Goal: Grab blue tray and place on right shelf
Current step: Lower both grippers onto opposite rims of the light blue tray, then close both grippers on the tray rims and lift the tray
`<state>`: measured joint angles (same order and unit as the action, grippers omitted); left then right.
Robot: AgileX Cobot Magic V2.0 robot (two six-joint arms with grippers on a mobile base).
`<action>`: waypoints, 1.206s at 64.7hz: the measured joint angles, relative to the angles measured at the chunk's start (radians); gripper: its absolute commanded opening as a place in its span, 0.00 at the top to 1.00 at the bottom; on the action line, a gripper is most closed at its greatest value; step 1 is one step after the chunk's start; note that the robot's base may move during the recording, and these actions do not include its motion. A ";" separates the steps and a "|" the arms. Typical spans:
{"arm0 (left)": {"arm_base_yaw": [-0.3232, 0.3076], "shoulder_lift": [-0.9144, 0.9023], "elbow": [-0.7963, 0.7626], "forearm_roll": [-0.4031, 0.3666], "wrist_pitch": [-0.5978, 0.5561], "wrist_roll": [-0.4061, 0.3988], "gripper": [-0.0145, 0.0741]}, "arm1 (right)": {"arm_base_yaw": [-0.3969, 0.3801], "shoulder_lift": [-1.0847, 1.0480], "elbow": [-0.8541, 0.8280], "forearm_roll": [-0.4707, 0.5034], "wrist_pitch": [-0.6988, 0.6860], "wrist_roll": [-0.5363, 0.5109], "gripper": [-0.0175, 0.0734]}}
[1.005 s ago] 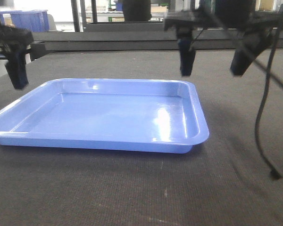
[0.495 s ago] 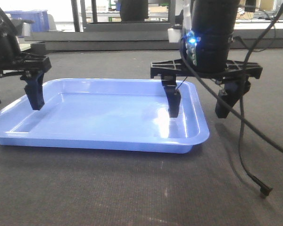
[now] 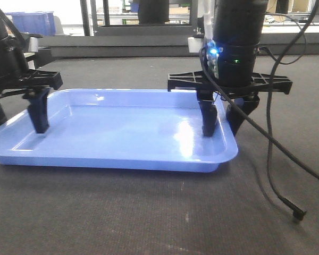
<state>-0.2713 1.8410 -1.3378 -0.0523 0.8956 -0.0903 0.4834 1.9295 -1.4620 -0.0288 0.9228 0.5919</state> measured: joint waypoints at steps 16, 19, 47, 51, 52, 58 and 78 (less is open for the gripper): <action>0.000 0.000 -0.002 -0.001 0.017 0.000 0.89 | 0.000 -0.006 0.000 0.000 0.007 0.001 0.75; 0.000 -0.004 -0.002 -0.007 0.029 0.000 0.89 | -0.001 -0.019 0.000 -0.003 0.015 0.001 0.75; -0.014 -0.282 -0.002 -0.068 0.164 -0.017 0.88 | 0.058 -0.320 0.000 -0.130 0.154 0.002 0.75; -0.028 -0.327 -0.002 -0.063 0.189 -0.023 0.88 | 0.070 -0.356 0.000 -0.137 0.174 0.002 0.75; -0.035 -0.343 -0.002 -0.061 0.196 -0.031 0.88 | 0.072 -0.369 0.000 -0.139 0.182 0.002 0.75; -0.075 -0.405 -0.002 -0.042 0.218 -0.067 0.88 | 0.075 -0.418 0.000 -0.143 0.218 -0.006 0.75; -0.237 -0.489 -0.069 0.052 0.338 -0.201 0.88 | 0.075 -0.539 0.042 -0.153 0.299 -0.055 0.75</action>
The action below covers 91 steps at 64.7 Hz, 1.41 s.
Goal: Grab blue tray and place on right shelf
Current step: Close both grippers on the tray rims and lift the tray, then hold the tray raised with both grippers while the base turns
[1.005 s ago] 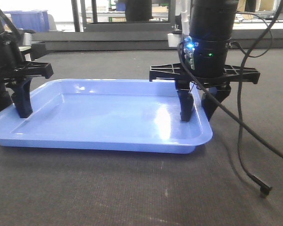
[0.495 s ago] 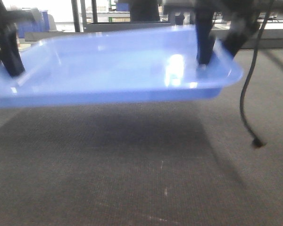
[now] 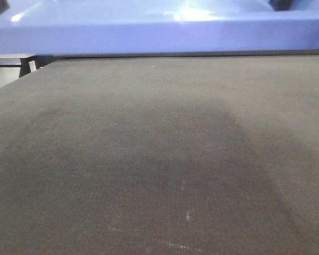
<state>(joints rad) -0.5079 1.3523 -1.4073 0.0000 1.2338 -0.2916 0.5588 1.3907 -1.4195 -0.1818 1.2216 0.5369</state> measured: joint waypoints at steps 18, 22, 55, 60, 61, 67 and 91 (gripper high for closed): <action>-0.051 0.005 -0.064 0.021 0.025 -0.024 0.88 | 0.000 -0.083 0.097 -0.001 -0.015 0.000 0.75; -0.051 0.020 -0.068 0.025 0.027 -0.024 0.88 | 0.000 -0.098 0.101 -0.001 -0.018 -0.004 0.75; -0.051 0.078 -0.070 0.017 0.017 -0.026 0.88 | 0.000 -0.127 0.109 -0.014 -0.020 -0.017 0.75; -0.051 0.078 -0.070 0.017 0.017 -0.026 0.89 | 0.000 -0.127 0.109 -0.014 -0.020 -0.018 0.75; -0.051 0.078 -0.070 0.017 0.017 -0.026 0.89 | 0.000 -0.127 0.109 -0.014 -0.020 -0.018 0.75; -0.051 0.078 -0.070 0.015 0.017 -0.026 0.89 | 0.000 -0.127 0.109 -0.014 -0.018 -0.018 0.75; -0.051 0.078 -0.070 0.015 0.017 -0.026 0.89 | 0.000 -0.127 0.109 -0.014 -0.016 -0.018 0.75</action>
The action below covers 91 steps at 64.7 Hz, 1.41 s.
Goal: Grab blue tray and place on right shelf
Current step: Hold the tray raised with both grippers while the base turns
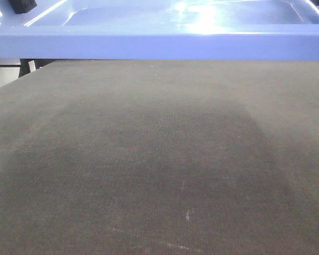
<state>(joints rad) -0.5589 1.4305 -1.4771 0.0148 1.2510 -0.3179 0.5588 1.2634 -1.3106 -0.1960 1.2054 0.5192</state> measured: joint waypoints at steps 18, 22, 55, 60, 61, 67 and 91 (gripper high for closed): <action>0.000 0.000 0.000 0.000 0.000 0.000 0.89 | 0.000 0.000 0.000 0.000 0.000 0.000 0.75; 0.000 0.000 0.000 0.000 0.000 0.000 0.89 | 0.000 0.000 0.000 0.000 0.000 0.000 0.75; 0.000 0.002 0.000 0.000 0.000 0.000 0.89 | 0.000 0.000 0.000 0.000 0.000 0.000 0.75; 0.000 0.001 0.000 0.000 0.000 0.000 0.89 | 0.000 0.000 0.000 0.000 0.000 0.000 0.75; 0.000 0.001 0.000 0.000 0.000 0.000 0.89 | 0.000 0.000 0.000 0.000 0.000 0.000 0.75; 0.000 0.001 0.000 0.000 0.000 0.000 0.89 | 0.000 0.000 0.000 0.000 0.000 0.000 0.75; 0.000 0.002 0.000 0.000 0.000 0.000 0.89 | 0.000 0.000 0.000 0.000 0.000 -0.001 0.75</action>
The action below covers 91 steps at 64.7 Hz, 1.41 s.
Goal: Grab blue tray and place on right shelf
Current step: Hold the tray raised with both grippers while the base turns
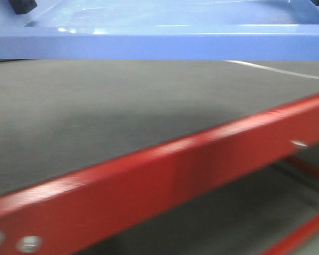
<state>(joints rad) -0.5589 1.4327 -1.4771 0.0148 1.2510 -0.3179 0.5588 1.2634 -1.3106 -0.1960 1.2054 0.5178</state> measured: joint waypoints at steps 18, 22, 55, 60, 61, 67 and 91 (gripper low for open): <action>0.000 0.000 0.000 0.000 0.000 0.000 0.89 | 0.000 0.000 0.000 0.000 0.000 0.000 0.75; 0.000 0.000 0.000 0.000 0.000 0.000 0.89 | 0.000 0.000 0.000 0.000 0.000 0.000 0.75; 0.000 0.000 0.000 0.000 0.000 0.000 0.89 | 0.000 0.000 0.000 0.000 0.002 0.000 0.75; 0.000 0.000 0.000 0.000 0.000 0.000 0.89 | 0.000 0.000 0.000 0.000 0.002 0.000 0.75; 0.000 0.000 0.000 0.000 0.000 0.000 0.89 | 0.000 0.000 0.000 0.000 0.002 0.000 0.75; 0.000 0.000 0.000 0.000 0.000 0.000 0.89 | 0.000 0.000 0.000 0.000 0.002 0.000 0.75; 0.000 0.000 0.000 0.000 0.000 0.000 0.89 | 0.000 0.000 0.000 0.000 0.002 0.000 0.75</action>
<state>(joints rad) -0.5589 1.4327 -1.4771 0.0143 1.2510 -0.3179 0.5588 1.2634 -1.3106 -0.1960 1.2079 0.5178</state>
